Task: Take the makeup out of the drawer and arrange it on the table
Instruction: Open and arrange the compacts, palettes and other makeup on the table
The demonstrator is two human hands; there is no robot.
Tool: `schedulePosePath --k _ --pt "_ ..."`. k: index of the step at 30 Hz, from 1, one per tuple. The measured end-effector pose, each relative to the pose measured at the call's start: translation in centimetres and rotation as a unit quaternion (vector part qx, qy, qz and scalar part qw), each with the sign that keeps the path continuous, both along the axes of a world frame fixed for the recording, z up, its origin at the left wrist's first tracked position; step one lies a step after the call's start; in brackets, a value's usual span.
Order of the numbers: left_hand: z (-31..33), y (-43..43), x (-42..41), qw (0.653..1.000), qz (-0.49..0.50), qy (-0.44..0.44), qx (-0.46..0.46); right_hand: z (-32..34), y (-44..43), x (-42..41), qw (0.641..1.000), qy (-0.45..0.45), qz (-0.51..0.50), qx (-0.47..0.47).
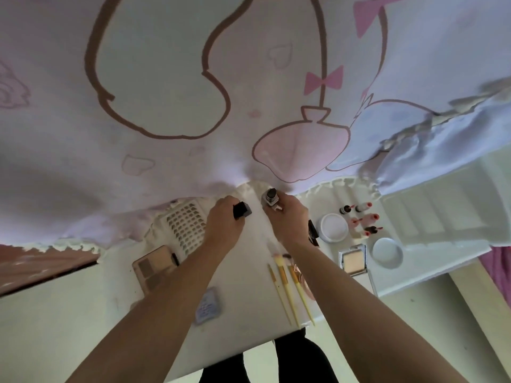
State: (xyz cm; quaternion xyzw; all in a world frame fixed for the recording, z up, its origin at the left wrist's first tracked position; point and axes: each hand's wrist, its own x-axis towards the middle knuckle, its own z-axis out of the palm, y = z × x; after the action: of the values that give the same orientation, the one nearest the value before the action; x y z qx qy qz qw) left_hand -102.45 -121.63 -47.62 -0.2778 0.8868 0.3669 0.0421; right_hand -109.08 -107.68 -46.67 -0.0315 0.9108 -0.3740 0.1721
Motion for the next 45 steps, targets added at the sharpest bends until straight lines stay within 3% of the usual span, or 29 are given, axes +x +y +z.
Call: schedulePosePath --k 4,8,16,22,26,29,35,39,45 --pt "-1.6 0.3 -0.6 0.999 -0.009 0.043 0.008 -1.2 0.1 -0.1 1.0 0.011 -0.001 0.01" --pt "-1.8 0.3 -0.1 0.999 -0.025 0.033 0.01 -1.5 0.6 0.0 0.999 -0.011 0.018 0.042" --pt "2.9 -3.1 8.1 0.996 -0.003 0.063 -0.063 2.1 0.7 5.0 0.998 -0.036 -0.052 0.009" --pt "4.7 -6.6 16.8 0.99 0.112 0.04 -0.072 2.5 -0.8 10.7 0.996 -0.058 0.06 0.014" --pt "4.1 -7.4 22.4 0.987 0.139 0.009 -0.084 2.2 -2.6 14.5 0.981 -0.086 0.172 0.017" --pt "2.7 -7.2 26.0 0.985 0.16 -0.034 -0.053 1.8 -4.1 17.0 0.964 -0.1 0.245 0.027" --pt "0.6 -6.3 27.8 0.974 0.176 -0.11 0.092 1.2 -5.3 20.5 0.935 -0.107 0.332 0.068" --pt "-0.1 -6.9 27.0 0.97 0.184 -0.108 0.115 1.0 -4.9 21.1 0.935 -0.112 0.329 0.078" --pt "0.7 -7.8 26.1 0.93 0.289 -0.117 0.193 1.7 -5.2 21.1 0.94 -0.121 0.311 0.067"
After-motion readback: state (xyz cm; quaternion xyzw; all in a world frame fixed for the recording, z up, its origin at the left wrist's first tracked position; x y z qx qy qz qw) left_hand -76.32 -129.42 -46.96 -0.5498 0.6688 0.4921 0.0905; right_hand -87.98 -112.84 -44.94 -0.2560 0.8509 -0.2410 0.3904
